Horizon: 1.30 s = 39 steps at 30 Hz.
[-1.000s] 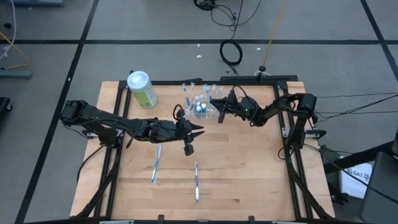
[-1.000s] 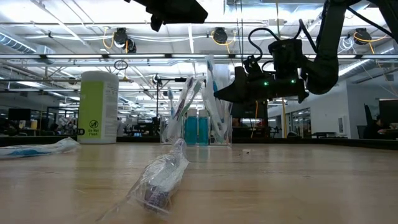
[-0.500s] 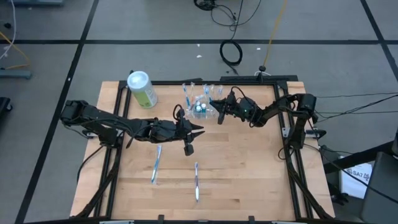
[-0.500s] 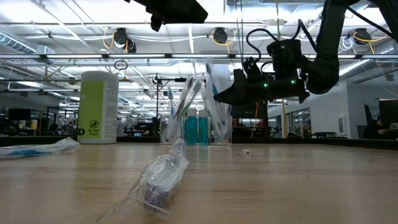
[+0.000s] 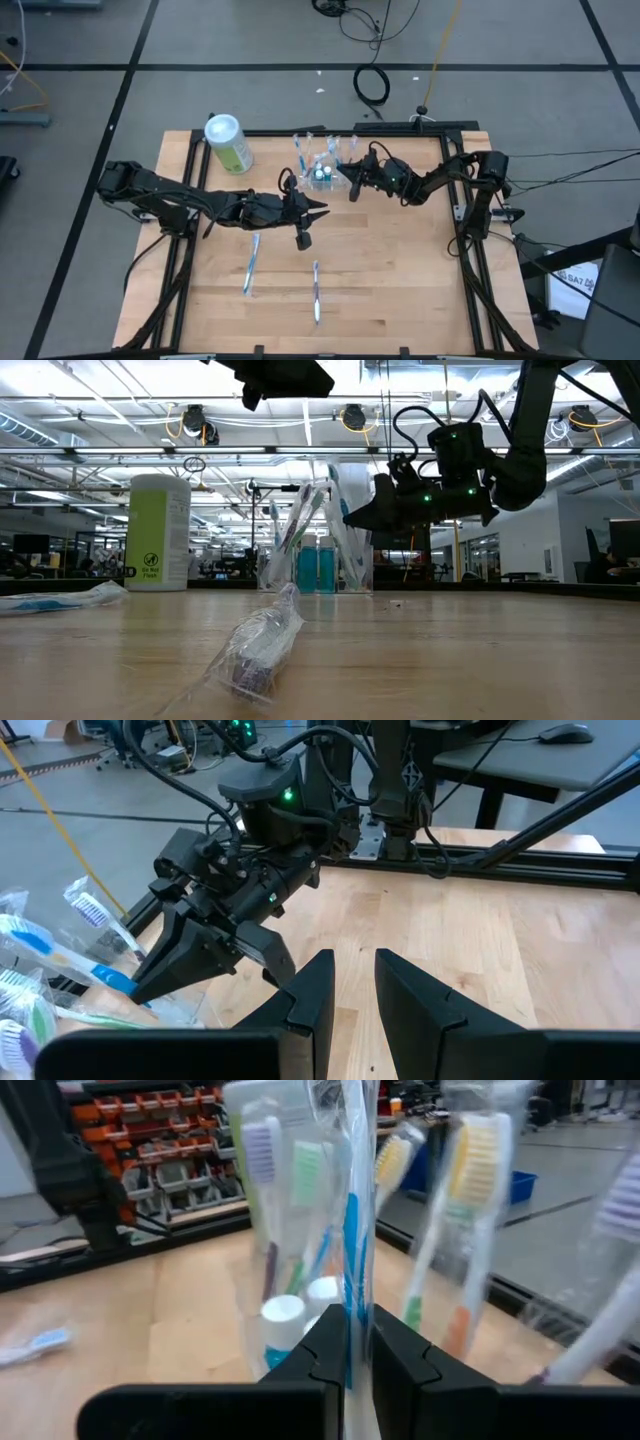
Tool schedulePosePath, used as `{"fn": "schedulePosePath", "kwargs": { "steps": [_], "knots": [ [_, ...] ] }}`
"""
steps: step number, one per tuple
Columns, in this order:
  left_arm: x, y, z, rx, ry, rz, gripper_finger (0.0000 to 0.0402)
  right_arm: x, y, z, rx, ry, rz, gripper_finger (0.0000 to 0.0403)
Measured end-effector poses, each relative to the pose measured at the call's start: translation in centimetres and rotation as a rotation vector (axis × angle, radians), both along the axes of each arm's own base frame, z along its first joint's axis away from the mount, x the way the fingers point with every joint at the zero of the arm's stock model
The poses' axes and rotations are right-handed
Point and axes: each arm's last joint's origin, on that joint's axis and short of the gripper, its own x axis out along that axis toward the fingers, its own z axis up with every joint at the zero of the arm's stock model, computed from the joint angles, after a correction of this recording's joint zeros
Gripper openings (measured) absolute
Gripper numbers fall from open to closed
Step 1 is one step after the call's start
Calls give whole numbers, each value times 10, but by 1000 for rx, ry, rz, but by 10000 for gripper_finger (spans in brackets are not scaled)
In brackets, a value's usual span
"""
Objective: Pick & Place toothbrushing station
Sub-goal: Put the right blue toothbrush into the transparent organizer
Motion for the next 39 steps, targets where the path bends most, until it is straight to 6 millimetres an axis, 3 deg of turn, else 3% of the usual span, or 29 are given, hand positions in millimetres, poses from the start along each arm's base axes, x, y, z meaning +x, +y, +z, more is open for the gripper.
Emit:
{"fn": "schedulePosePath", "kwargs": {
  "steps": [10, 14, 22, 39],
  "knots": [
    [0, 0, 0, -1, -2, 0, 83, 2, -1, -21, 23, -3, -2, 14],
    [0, -1, 0, -2, -2, -2, 83, 3, -1, -15, 2, -76, -2, 14],
    [0, -1, 0, 2, -2, -3, 83, 3, -1, -21, 25, -20, -3, 15],
    [0, -1, 0, 2, -2, -3, 83, 3, -1, -22, 19, 1, 1, 88]
  ]
}}
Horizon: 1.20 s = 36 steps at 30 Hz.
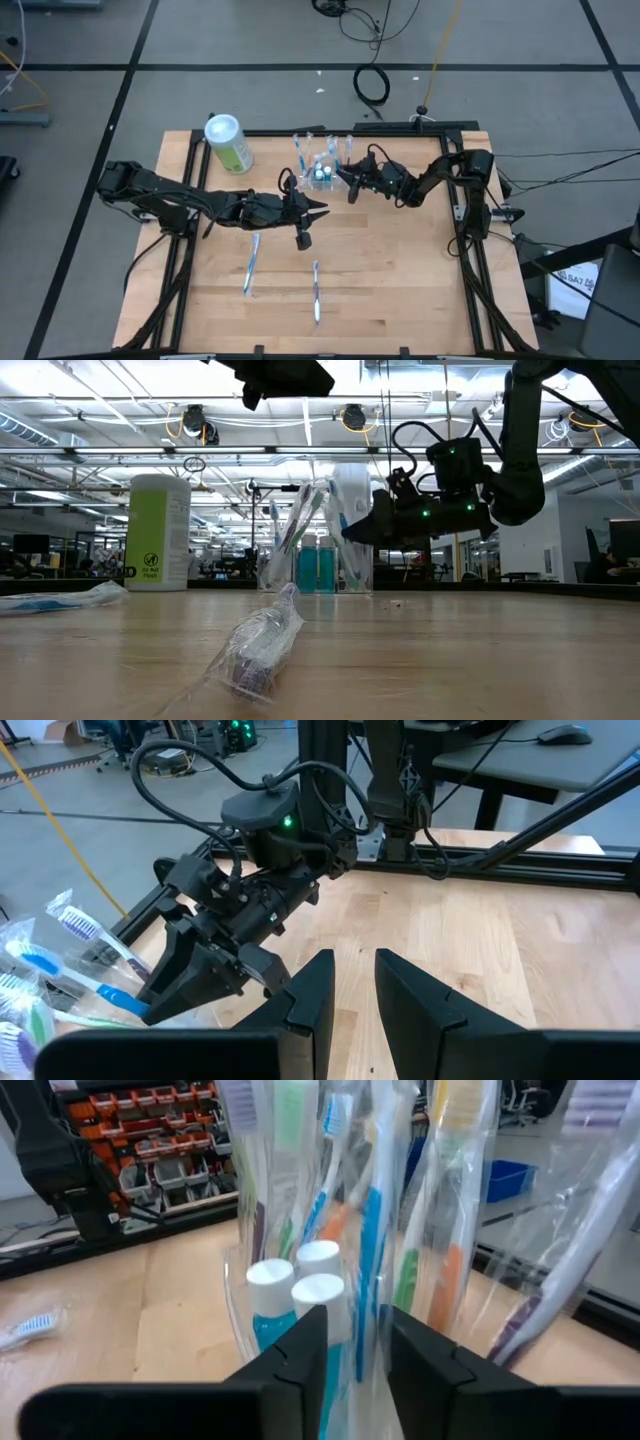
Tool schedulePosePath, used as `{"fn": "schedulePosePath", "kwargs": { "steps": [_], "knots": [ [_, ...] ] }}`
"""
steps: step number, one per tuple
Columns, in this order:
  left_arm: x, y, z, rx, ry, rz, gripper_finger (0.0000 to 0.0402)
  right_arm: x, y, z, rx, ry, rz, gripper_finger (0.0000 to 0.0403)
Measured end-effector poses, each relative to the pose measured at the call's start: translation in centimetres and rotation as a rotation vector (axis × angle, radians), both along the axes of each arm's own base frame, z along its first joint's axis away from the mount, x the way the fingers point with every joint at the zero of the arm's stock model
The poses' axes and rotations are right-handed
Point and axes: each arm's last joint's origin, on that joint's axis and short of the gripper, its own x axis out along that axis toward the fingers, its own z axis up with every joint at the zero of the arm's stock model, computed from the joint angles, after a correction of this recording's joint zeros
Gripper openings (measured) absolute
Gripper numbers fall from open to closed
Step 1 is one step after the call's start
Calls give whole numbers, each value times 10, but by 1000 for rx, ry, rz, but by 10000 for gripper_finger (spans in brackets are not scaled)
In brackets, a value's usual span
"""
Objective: Pick & Place toothbrushing station
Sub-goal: Put the right blue toothbrush into the transparent organizer, then put the blue toothbrush into the transparent organizer
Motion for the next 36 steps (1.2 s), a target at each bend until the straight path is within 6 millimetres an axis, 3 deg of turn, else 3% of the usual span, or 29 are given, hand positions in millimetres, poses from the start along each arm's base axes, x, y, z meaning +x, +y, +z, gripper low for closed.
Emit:
{"fn": "schedulePosePath", "kwargs": {
  "steps": [8, 13, 26, 36],
  "knots": [
    [0, 0, 0, 1, 0, 0, 83, 0, 0, 4, -15, -29, -3, 142],
    [0, 0, 0, 1, 0, 0, 83, -1, -2, 4, -15, -28, -15, 149],
    [0, 0, 0, 1, 1, -1, 83, -1, -3, 5, -18, -30, -56, 87],
    [0, 0, -1, 4, 13, 0, 83, -2, 3, 27, -47, -45, 8, 30]
  ]
}}
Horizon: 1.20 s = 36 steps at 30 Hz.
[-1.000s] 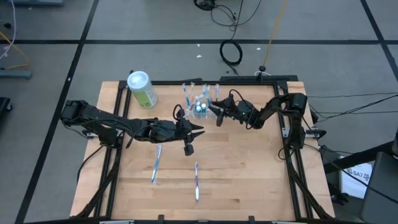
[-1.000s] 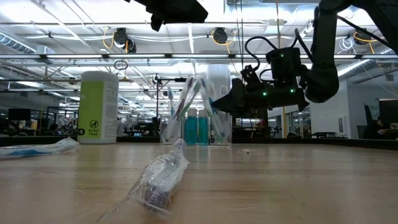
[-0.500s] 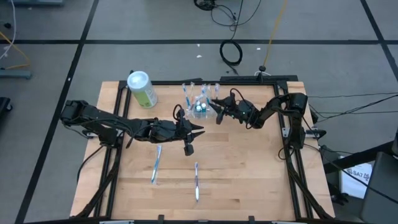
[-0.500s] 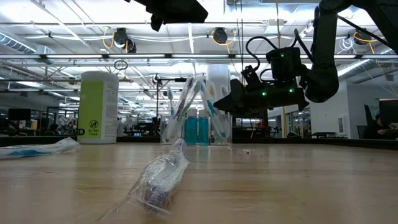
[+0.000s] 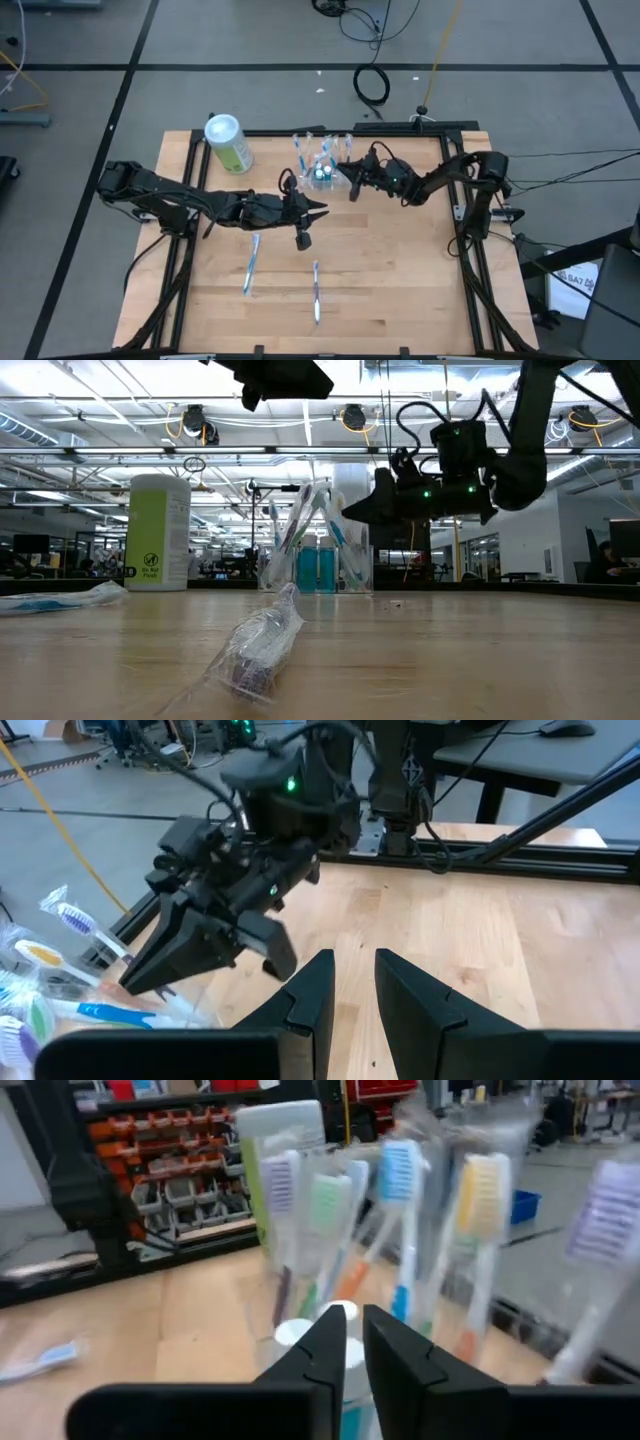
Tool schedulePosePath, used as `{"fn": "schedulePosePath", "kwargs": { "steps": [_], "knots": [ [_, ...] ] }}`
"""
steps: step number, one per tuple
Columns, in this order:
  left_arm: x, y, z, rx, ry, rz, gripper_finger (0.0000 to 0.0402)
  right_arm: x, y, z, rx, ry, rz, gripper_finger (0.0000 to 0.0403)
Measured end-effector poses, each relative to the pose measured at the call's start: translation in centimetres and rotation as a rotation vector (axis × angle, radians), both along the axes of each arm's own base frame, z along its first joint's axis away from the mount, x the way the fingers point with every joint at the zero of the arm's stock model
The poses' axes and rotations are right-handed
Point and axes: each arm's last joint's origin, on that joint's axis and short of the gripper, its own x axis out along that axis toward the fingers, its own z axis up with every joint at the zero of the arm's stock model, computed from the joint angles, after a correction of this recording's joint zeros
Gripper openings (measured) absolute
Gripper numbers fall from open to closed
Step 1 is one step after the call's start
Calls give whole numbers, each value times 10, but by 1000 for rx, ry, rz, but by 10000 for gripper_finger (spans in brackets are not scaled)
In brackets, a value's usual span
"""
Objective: Pick & Place toothbrushing station
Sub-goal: Put the blue toothbrush into the transparent organizer
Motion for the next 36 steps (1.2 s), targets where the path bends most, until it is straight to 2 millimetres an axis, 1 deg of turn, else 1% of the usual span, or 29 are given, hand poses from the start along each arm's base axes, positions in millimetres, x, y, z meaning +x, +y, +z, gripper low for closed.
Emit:
{"fn": "schedulePosePath", "kwargs": {
  "steps": [4, 9, 13, 17, 23, 26, 32, 36],
  "knots": [
    [-1, 1, -1, 10, 13, 24, 83, -2, 4, 15, -30, 30, 9, 19],
    [-2, 2, -3, 17, 34, 63, 83, -6, 16, 29, -39, 98, 42, 22],
    [-3, 1, -7, -12, 58, 74, 83, -7, 32, 39, -66, 138, 109, 29],
    [-6, -4, -11, -34, 100, 79, 83, -12, 50, 48, -94, 137, 179, 40],
    [-11, -18, -13, -61, 109, 105, 83, -21, 75, 52, -68, 110, 255, 61],
    [-15, -27, -16, -81, 127, 116, 83, -23, 90, 45, -58, 146, 313, 68],
    [-25, -42, -24, -154, 187, 133, 83, -24, 117, 38, -53, 197, 389, 71],
    [-33, -53, -29, -208, 233, 143, 83, -25, 133, 39, -58, 189, 447, 71]
  ]
}}
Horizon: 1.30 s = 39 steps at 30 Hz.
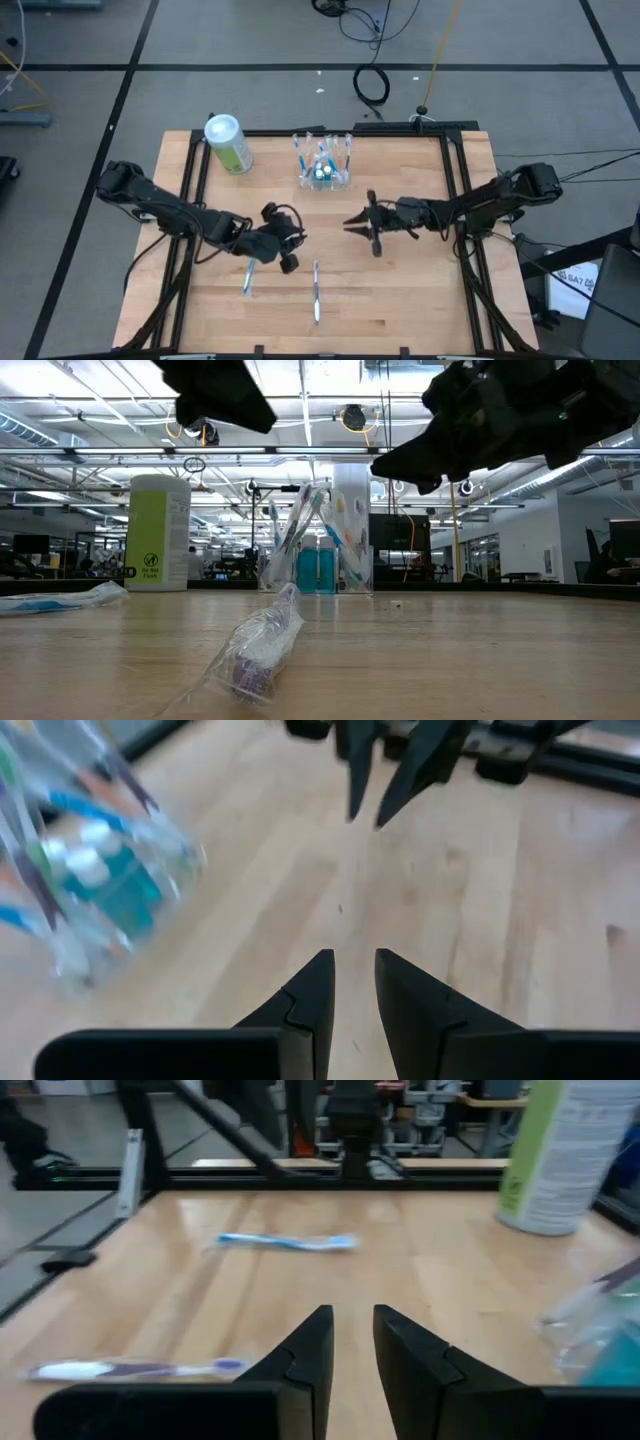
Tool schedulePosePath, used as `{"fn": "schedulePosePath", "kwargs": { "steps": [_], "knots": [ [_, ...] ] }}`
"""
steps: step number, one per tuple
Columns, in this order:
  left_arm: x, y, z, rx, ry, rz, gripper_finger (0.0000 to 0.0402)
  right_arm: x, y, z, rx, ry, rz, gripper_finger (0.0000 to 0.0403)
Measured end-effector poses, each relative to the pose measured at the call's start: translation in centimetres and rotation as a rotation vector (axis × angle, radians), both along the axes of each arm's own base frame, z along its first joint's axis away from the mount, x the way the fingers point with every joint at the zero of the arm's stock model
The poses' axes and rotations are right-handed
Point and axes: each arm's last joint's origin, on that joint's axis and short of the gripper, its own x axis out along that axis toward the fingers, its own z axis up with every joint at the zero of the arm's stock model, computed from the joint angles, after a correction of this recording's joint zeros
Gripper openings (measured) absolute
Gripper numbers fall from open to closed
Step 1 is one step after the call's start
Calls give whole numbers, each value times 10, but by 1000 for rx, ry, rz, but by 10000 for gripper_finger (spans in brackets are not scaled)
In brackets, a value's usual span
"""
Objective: Pick & Place toothbrushing station
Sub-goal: Put the blue toothbrush into the transparent organizer
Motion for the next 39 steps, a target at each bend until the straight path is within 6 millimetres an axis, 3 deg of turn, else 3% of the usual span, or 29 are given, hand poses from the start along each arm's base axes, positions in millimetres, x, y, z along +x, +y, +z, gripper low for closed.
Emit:
{"fn": "schedulePosePath", "kwargs": {
  "steps": [14, 23, 31, 39],
  "knots": [
    [-31, -29, -17, -337, 170, 132, 69, -12, 63, 0, 81, 15, 176, 71],
    [-50, -19, -33, -497, 423, 367, 51, -20, 81, 0, 42, 6, 152, 71],
    [-54, -13, -39, -531, 497, 431, 107, -20, 81, -1, 37, 13, 152, 71],
    [-67, -7, -62, -568, 551, 558, 176, -20, 81, -1, 37, 13, 149, 71]
  ]
}}
